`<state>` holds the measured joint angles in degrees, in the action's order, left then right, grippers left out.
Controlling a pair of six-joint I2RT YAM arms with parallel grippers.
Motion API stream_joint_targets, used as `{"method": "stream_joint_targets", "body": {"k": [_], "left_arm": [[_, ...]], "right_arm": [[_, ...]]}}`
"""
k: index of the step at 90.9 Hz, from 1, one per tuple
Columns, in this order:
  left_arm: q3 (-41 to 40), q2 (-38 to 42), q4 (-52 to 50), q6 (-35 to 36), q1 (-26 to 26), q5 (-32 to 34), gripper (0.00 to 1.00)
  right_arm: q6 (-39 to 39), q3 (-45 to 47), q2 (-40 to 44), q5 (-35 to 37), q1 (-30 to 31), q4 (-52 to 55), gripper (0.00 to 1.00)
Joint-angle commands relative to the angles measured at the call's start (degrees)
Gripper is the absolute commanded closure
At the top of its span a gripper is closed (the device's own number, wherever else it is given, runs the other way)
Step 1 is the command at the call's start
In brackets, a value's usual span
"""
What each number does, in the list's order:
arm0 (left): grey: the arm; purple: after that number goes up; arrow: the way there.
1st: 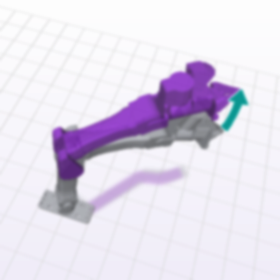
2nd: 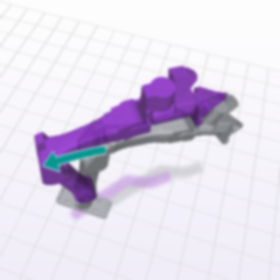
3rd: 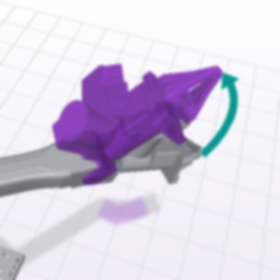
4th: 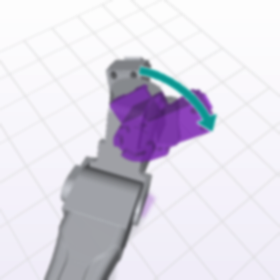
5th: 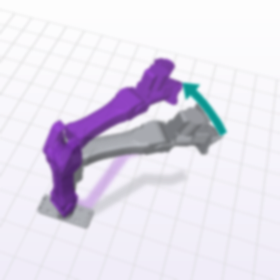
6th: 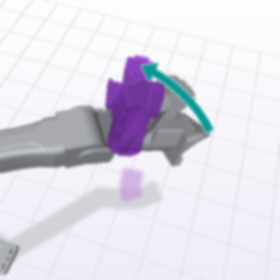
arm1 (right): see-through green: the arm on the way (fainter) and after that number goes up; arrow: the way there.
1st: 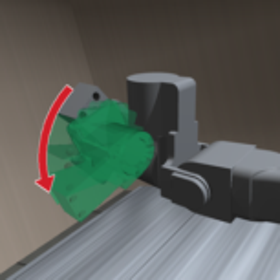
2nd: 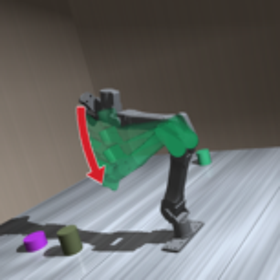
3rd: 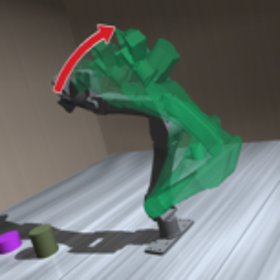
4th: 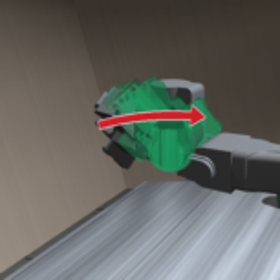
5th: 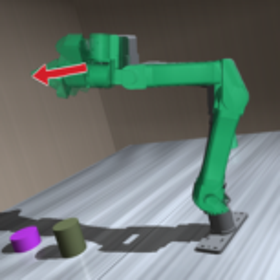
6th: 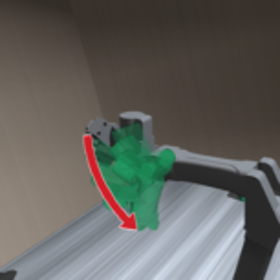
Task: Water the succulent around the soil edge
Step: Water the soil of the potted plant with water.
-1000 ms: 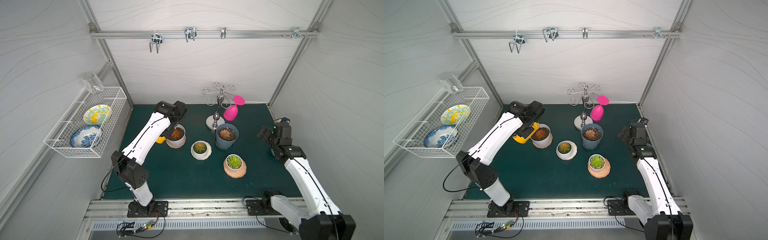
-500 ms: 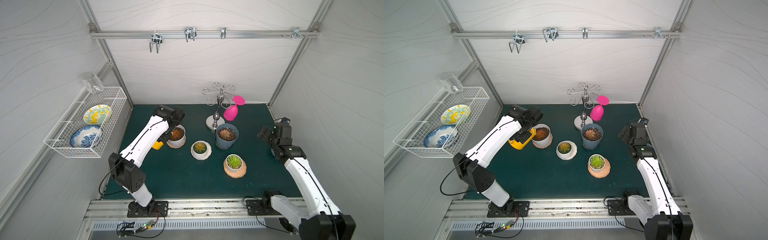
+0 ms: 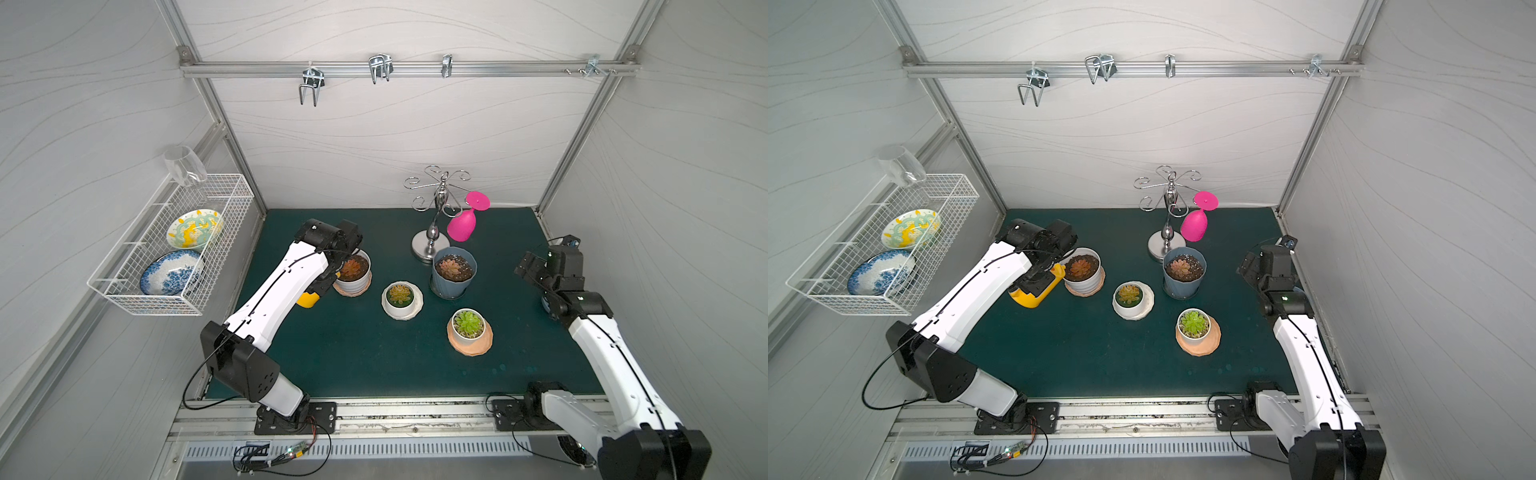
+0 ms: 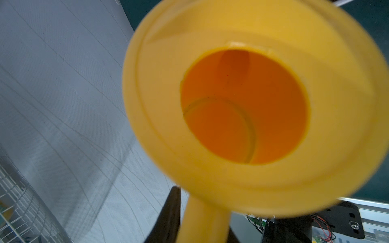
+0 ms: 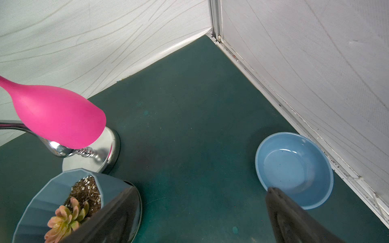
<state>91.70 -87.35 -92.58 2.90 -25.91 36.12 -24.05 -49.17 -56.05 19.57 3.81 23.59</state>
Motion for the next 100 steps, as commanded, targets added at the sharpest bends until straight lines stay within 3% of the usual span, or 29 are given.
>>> {"method": "stream_joint_targets", "body": {"k": [1, 50, 100], "left_arm": [[-0.8, 2.5, -3.8, -0.1, 0.1, -0.5, 1.0], [-2.1, 2.7, -5.5, -2.9, -6.3, -0.8, 1.0], [4.6, -5.3, -9.1, -5.8, -11.6, 3.6, 1.0]], "right_arm": [[-0.5, 0.4, 1.0, 0.9, -0.3, -0.6, 0.01], [-0.5, 0.5, 1.0, 1.2, -0.3, -0.6, 0.01], [-0.6, 0.6, 1.1, 1.1, -0.3, -0.6, 0.01]]}}
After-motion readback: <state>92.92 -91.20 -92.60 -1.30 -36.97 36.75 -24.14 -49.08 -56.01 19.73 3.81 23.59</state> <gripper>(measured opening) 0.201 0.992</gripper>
